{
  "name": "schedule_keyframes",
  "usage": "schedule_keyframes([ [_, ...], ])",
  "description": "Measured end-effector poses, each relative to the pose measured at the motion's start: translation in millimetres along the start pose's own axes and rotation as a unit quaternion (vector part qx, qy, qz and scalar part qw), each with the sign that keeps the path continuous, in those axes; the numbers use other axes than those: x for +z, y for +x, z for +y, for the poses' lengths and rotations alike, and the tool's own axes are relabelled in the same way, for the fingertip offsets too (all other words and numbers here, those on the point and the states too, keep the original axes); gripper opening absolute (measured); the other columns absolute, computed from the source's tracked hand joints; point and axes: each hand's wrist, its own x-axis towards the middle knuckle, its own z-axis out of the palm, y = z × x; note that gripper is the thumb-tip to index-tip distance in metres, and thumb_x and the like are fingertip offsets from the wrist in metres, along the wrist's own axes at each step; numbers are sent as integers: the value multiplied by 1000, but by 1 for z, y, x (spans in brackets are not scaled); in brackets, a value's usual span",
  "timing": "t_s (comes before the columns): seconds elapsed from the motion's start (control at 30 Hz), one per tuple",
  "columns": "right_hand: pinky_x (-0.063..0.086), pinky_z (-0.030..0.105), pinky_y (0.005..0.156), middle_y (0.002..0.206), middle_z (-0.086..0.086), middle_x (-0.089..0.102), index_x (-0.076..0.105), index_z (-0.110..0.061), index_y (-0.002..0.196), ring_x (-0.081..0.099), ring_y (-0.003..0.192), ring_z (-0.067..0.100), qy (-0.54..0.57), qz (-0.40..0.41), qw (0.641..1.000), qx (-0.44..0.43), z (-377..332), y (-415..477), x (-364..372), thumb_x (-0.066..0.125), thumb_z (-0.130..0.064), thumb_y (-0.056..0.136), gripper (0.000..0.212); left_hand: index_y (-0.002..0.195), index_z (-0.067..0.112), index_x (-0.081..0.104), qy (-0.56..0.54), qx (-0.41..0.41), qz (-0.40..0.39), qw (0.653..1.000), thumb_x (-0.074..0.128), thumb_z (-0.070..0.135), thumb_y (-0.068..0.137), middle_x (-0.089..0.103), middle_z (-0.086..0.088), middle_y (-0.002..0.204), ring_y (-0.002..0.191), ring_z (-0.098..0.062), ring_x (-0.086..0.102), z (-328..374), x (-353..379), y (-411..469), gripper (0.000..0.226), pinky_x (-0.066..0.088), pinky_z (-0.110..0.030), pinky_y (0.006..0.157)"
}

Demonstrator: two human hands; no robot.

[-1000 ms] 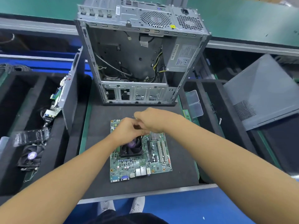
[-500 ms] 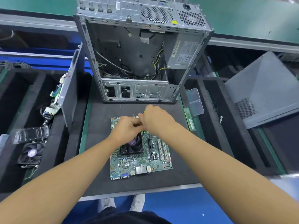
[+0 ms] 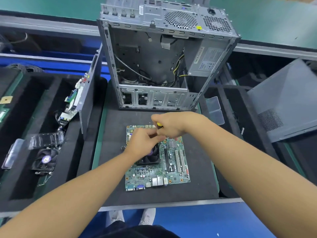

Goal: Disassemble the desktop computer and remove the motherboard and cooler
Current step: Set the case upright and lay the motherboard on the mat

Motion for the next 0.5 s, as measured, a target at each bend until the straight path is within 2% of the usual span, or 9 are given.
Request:
schedule_keyframes([
  [0.07,37,35,59,89,-2,56,46,-9,114,63,56,20,30,42,997,57,-7,0,5,39,-57,99,50,70,23,74,11,9,23,1000,74,34,87,66,-3,55,48,-9,52,0,6,-6,21,37,-23,51],
  [0.1,34,34,57,93,1,51,47,-8,122,59,59,21,20,69,994,80,-9,-1,8,35,-57,101,55,66,24,72,14,8,30,999,75,34,87,64,-1,51,45,-7,53,1,11,-9,23,35,-18,50],
  [0.17,36,30,52,90,7,42,46,-9,136,56,72,26,-22,105,990,96,-10,-3,11,34,-34,107,41,68,19,74,2,-3,32,999,75,33,86,61,1,46,39,-4,49,5,22,-12,23,31,-12,47],
  [0.23,34,24,39,82,7,41,54,-6,130,56,70,25,4,110,988,109,-1,-12,10,36,-13,105,31,72,15,75,19,2,27,999,75,34,86,58,1,44,38,-4,42,13,38,-9,23,31,-18,45],
  [0.3,32,25,40,74,5,45,60,-5,113,55,58,21,5,84,990,115,15,-20,13,38,-20,106,27,72,18,74,58,6,9,998,73,34,88,57,0,45,42,-11,43,23,53,-3,22,36,-28,49],
  [0.37,32,27,43,70,5,48,54,-5,94,56,52,22,59,99,982,148,31,-27,24,42,-31,105,31,54,23,61,92,13,-4,996,69,24,88,46,7,38,45,-17,39,34,68,5,35,35,-33,50],
  [0.43,27,31,46,77,5,41,42,-3,95,54,64,26,67,121,975,177,52,-29,39,44,-18,102,17,43,26,36,113,34,-5,993,63,14,86,30,7,32,45,-25,28,46,84,14,52,28,-34,48],
  [0.47,25,32,48,78,5,38,37,-5,95,53,72,29,75,132,970,192,62,-31,43,42,-14,102,12,43,25,37,122,45,-15,991,62,15,87,30,6,32,45,-31,29,51,91,18,51,31,-36,48],
  [0.5,25,32,49,77,5,37,35,-8,96,51,75,29,89,143,965,203,72,-35,44,40,-15,103,11,48,24,49,134,49,-31,989,63,19,88,35,6,35,47,-34,36,57,98,22,43,39,-39,49],
])
